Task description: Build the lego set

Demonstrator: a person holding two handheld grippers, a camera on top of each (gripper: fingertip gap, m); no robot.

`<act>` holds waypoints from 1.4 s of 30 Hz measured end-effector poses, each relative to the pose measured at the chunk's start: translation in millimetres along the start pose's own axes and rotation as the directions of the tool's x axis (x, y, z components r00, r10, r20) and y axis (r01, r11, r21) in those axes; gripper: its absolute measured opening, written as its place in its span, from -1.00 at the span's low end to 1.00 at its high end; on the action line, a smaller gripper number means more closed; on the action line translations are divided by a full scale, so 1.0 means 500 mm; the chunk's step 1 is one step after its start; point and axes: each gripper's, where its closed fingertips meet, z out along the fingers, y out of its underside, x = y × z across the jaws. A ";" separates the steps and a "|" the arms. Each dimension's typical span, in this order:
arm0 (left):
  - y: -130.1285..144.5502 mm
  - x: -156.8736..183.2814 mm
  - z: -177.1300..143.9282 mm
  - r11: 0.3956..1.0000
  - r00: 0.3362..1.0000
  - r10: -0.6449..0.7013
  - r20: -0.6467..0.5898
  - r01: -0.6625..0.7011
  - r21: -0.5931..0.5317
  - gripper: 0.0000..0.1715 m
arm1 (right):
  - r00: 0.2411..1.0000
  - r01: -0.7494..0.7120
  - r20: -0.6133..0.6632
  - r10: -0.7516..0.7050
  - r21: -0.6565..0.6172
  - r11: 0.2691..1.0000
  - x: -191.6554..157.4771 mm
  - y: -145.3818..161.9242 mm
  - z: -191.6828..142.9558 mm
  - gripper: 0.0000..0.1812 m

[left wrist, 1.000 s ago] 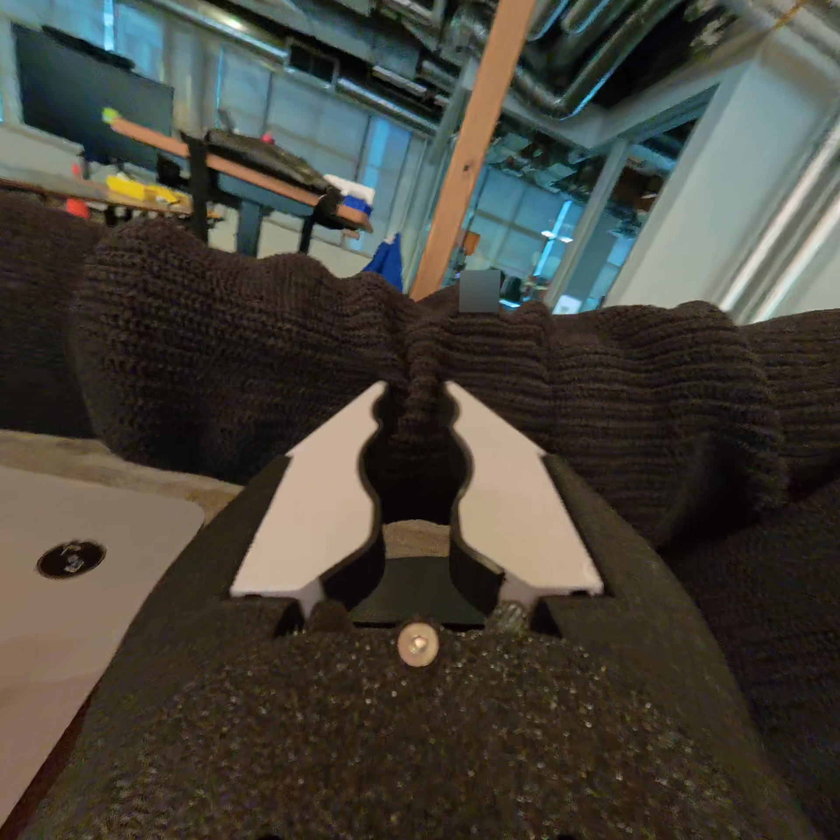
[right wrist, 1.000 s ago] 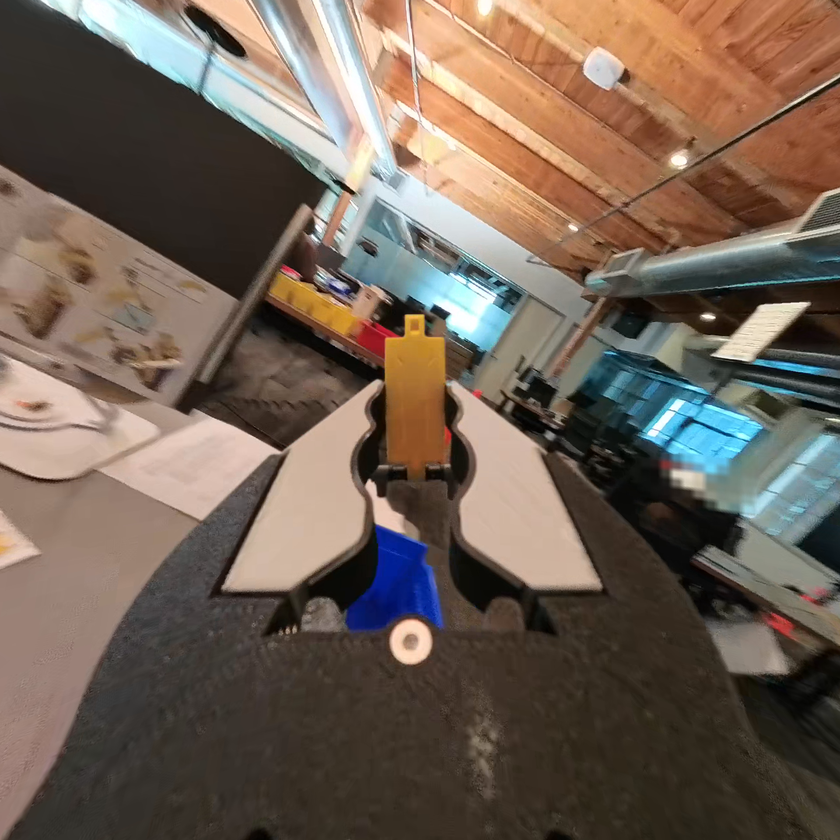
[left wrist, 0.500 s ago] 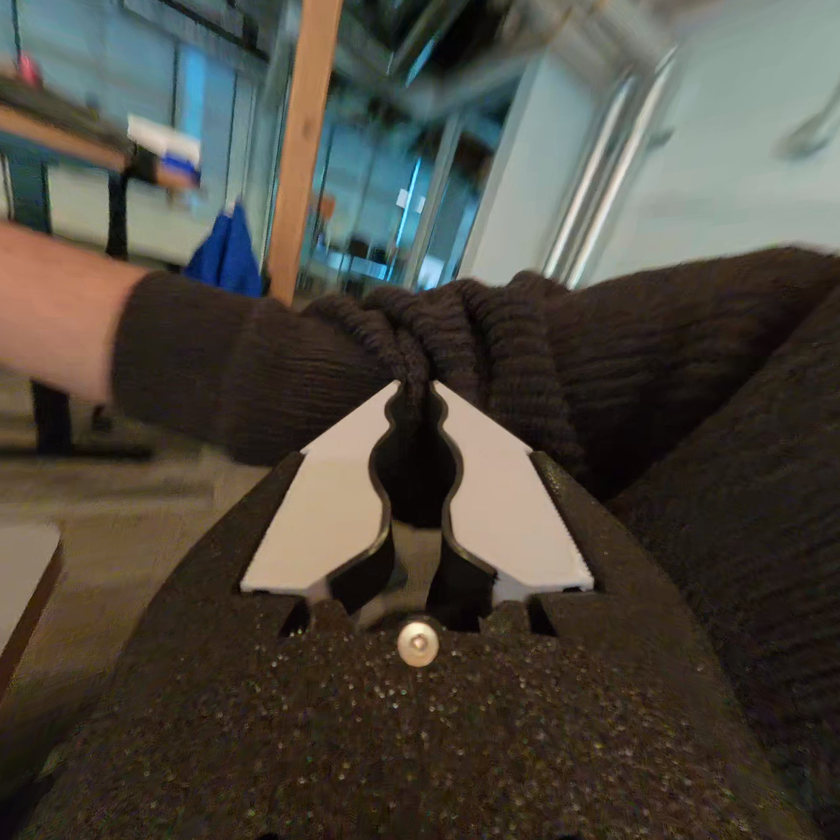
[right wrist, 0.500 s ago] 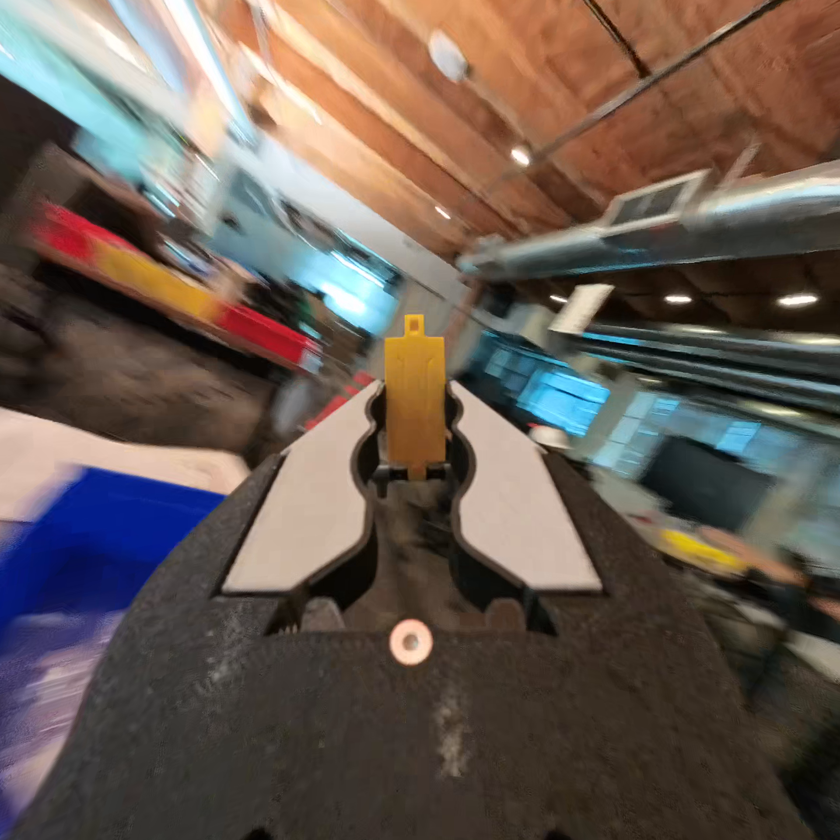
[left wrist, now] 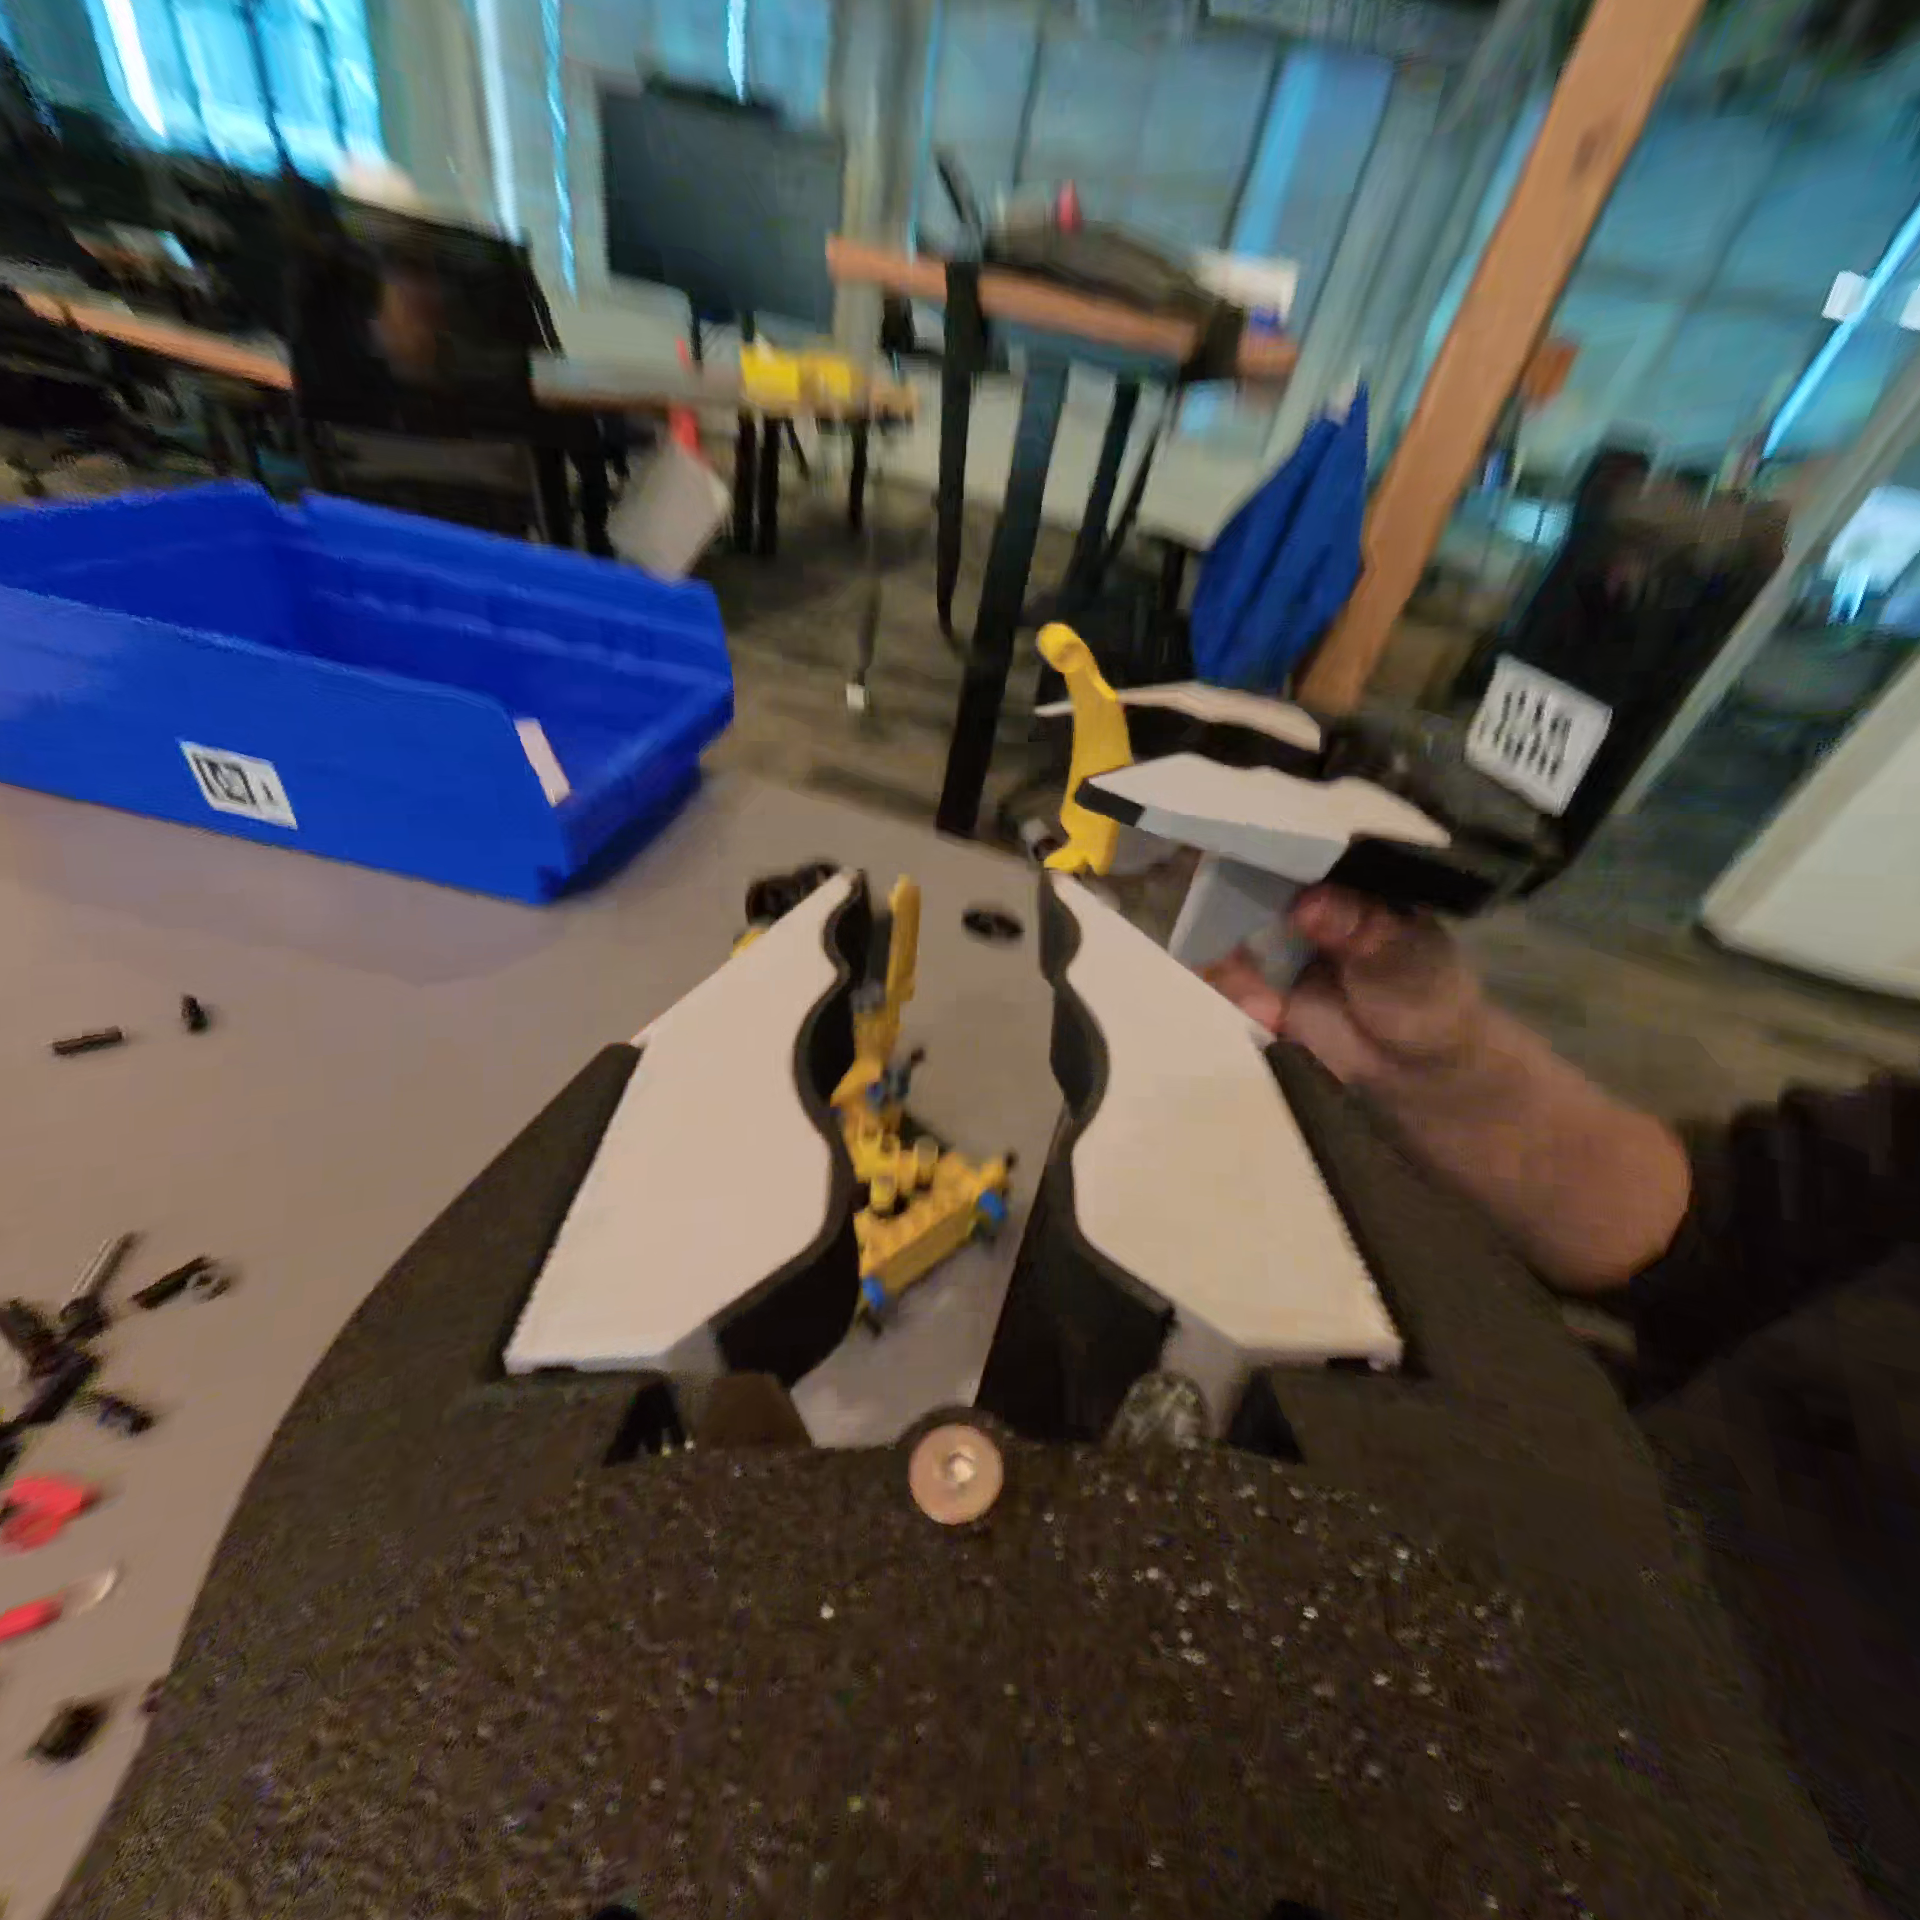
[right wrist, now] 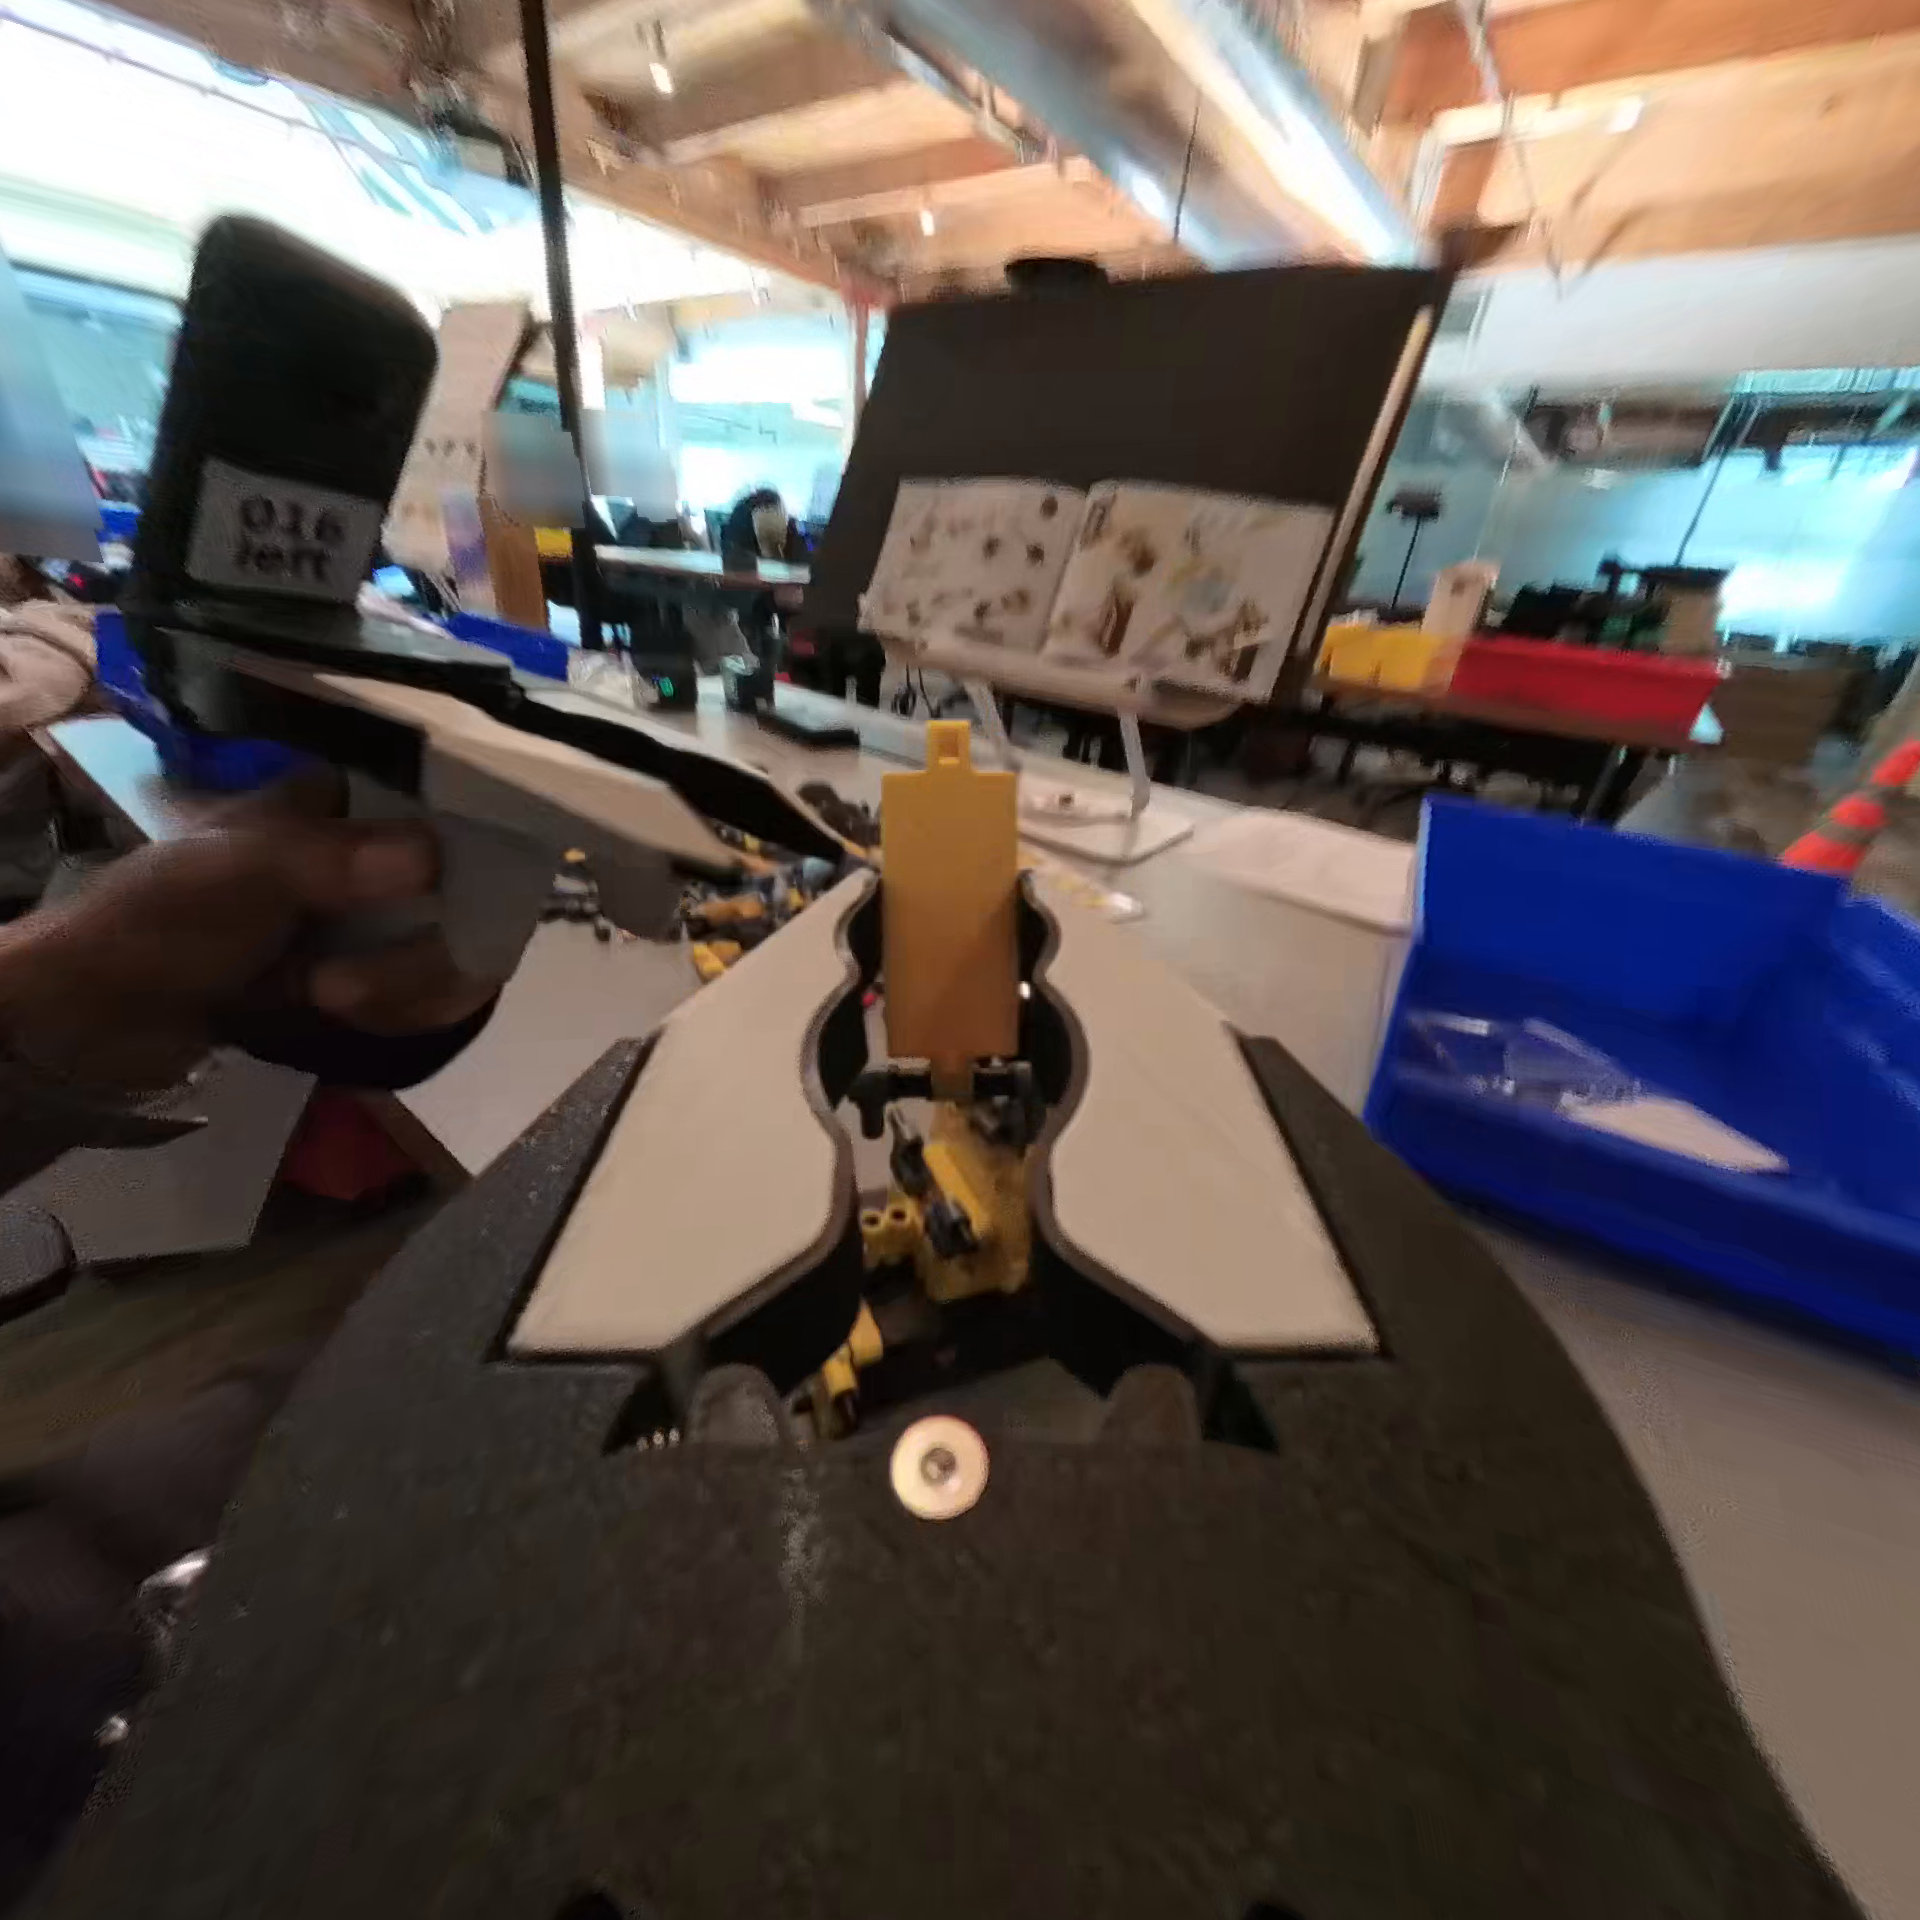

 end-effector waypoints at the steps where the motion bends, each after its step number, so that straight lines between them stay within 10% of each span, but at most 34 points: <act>1: 0.028 0.002 0.008 0.996 1.000 0.024 -0.015 -0.025 -0.080 -0.53 | 1.000 -0.016 -0.003 0.015 -0.035 0.999 0.000 0.020 0.007 -0.73; 9: 0.101 0.031 0.059 0.960 0.977 0.214 -0.012 -0.212 -0.184 -0.50 | 0.991 -0.124 -0.046 0.124 -0.009 0.992 -0.029 0.033 0.030 -0.73; 11: 0.085 0.026 0.052 0.970 0.977 0.211 0.017 -0.207 -0.126 -0.84 | 0.993 -0.116 -0.039 0.115 -0.031 0.993 -0.040 0.039 0.037 -0.73; 27: 0.062 0.008 -0.024 0.977 0.932 -0.185 -0.312 0.209 0.043 -0.99 | 0.946 -0.160 0.261 0.195 -0.148 0.976 -0.052 0.078 -0.008 -0.59; 34: 0.095 0.029 -0.015 0.985 0.916 -0.171 -0.364 0.160 -0.060 -0.99 | 0.779 -0.371 0.419 0.466 -0.290 0.882 -0.097 0.098 -0.018 -0.77; 42: 0.091 0.054 -0.015 0.985 0.884 -0.170 -0.437 0.156 -0.066 -0.99 | 0.824 -0.294 0.387 0.415 -0.334 0.896 -0.104 0.121 -0.014 -0.72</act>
